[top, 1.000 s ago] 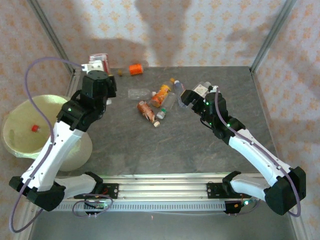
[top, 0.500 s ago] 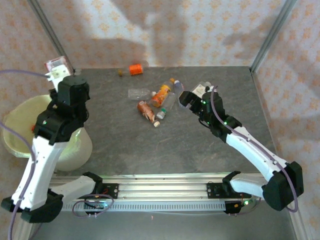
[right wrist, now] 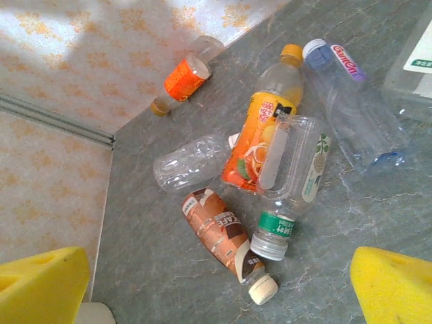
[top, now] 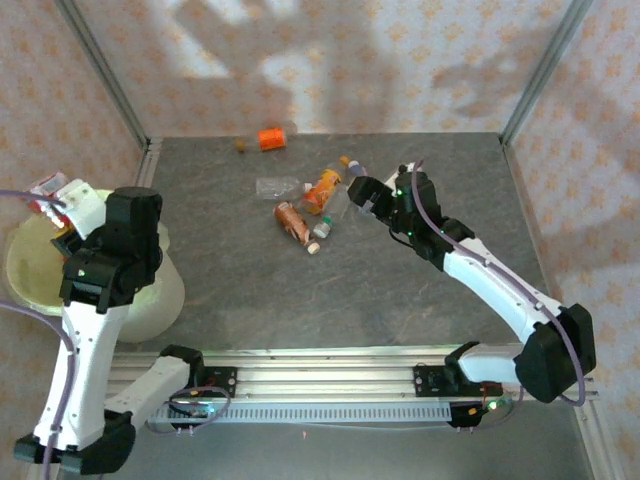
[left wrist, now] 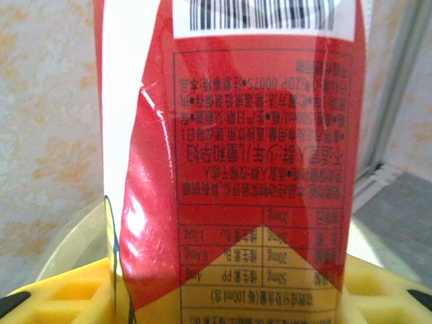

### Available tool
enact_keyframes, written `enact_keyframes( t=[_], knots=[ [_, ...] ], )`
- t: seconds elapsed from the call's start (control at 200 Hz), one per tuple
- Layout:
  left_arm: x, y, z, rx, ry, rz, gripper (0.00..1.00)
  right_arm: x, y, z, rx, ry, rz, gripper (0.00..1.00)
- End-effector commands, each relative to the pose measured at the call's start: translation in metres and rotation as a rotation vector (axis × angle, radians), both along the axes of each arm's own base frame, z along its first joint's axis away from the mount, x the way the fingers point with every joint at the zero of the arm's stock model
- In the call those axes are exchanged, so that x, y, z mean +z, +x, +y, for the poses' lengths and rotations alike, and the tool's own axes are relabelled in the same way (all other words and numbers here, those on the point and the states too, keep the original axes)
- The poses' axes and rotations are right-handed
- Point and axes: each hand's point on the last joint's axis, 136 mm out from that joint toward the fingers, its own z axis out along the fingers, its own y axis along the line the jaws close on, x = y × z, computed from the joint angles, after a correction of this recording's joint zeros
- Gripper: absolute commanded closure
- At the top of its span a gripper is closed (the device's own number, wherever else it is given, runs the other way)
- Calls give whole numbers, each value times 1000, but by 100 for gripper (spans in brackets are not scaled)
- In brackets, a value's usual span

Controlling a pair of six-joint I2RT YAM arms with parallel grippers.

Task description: Put the plastic bottles in the bin

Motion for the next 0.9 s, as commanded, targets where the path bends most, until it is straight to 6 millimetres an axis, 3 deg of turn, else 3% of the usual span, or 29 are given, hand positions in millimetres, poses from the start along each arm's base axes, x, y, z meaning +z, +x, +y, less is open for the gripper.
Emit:
enact_keyframes(
  t=[0.0,0.22,0.325,0.445,0.535,0.896],
  knots=[
    [-18,-11,11,37,-83,-24,50,8,1,2,7,18,6,1],
    [-55,-26,31,119,-188,46,49,9,1,3,9,21,10,1],
    [-66,-24,33,113,-252,54,43,10,2,4,10,23,8,1],
    [-67,-19,32,104,-283,55,33,10,3,5,11,28,13,1],
    [-64,-15,30,92,-301,50,21,9,3,6,14,31,18,1],
    [-50,-12,22,46,-337,5,6,2,2,5,10,21,33,1]
  ],
)
